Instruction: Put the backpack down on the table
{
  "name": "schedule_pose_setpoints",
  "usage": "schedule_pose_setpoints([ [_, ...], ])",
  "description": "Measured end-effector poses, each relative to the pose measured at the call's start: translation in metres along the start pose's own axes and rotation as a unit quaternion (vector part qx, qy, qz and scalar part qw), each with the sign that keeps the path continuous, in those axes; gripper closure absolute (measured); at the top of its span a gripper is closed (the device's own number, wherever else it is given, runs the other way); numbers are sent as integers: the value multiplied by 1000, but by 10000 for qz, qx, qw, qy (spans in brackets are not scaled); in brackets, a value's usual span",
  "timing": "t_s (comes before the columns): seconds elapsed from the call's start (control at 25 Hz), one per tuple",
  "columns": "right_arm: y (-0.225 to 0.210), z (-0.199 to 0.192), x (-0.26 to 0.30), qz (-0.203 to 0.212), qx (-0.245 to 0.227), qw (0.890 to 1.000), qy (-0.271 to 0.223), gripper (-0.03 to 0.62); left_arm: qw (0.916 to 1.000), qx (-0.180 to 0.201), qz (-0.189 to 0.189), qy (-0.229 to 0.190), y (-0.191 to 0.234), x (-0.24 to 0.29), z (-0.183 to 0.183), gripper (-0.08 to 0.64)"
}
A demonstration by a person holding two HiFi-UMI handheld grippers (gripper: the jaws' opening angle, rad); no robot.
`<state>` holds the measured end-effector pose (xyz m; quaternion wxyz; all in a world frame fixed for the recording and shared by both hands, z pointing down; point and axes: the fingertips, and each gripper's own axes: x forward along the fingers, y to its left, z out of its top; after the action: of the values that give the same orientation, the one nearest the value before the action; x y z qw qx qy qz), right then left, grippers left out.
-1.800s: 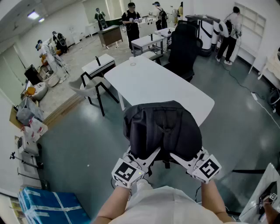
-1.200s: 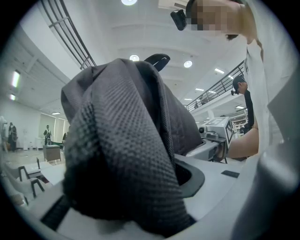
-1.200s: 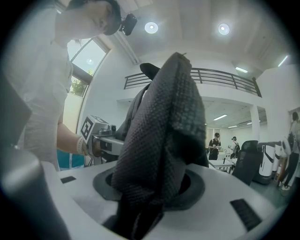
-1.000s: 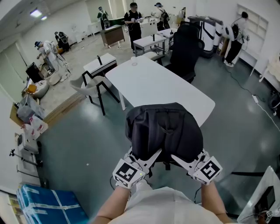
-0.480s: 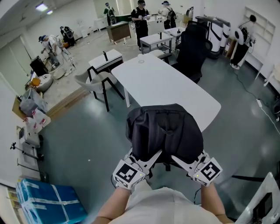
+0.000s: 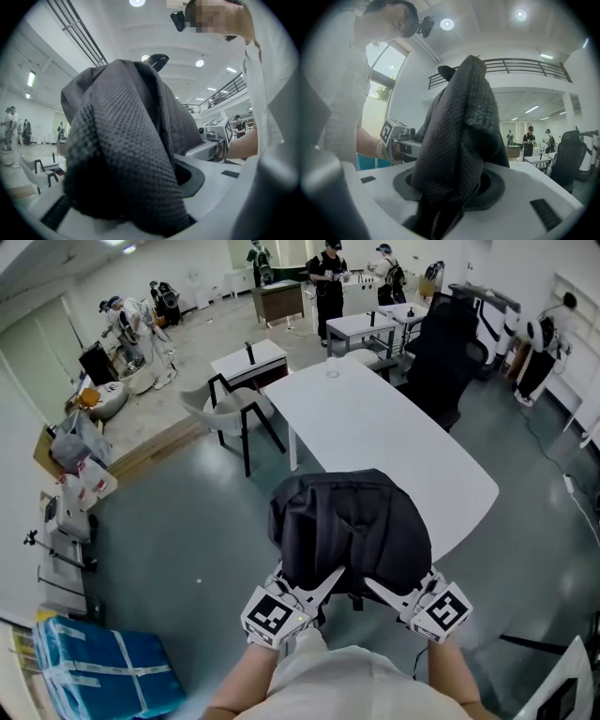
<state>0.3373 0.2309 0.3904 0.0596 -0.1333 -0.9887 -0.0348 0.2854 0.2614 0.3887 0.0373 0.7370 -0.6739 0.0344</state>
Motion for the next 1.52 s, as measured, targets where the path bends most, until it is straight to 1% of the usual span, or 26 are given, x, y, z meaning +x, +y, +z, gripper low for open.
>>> schedule_pose_setpoints([
  [0.2,-9,8,61,99,-8,9999,-32,391,9999,-56,96,-39,59,-14,1,420],
  [0.44,-12,21,132,199,-50,9998,-84,391,9996,47,248,-104,127,-39,4,420],
  [0.56,-13,28,158,256,-60,9994,-205,391,9994,151,308,-96,152,-48,8,420],
  [0.72,-10,35,191,392,-70,9988,-286,391,9988,188,448,-82,181,-64,12,420],
  [1.0,-22,36,232,588,-62,9980,-228,393,9981,116,602,-54,222,-69,6,420],
  [1.16,-48,35,258,666,-47,9976,-204,391,9976,73,681,-36,253,-54,5,420],
  [1.32,-89,40,284,718,25,9971,-233,393,9971,66,760,-14,294,-26,12,420],
  [1.52,-146,48,314,635,-4,9976,-279,393,9979,106,636,12,342,17,24,420],
])
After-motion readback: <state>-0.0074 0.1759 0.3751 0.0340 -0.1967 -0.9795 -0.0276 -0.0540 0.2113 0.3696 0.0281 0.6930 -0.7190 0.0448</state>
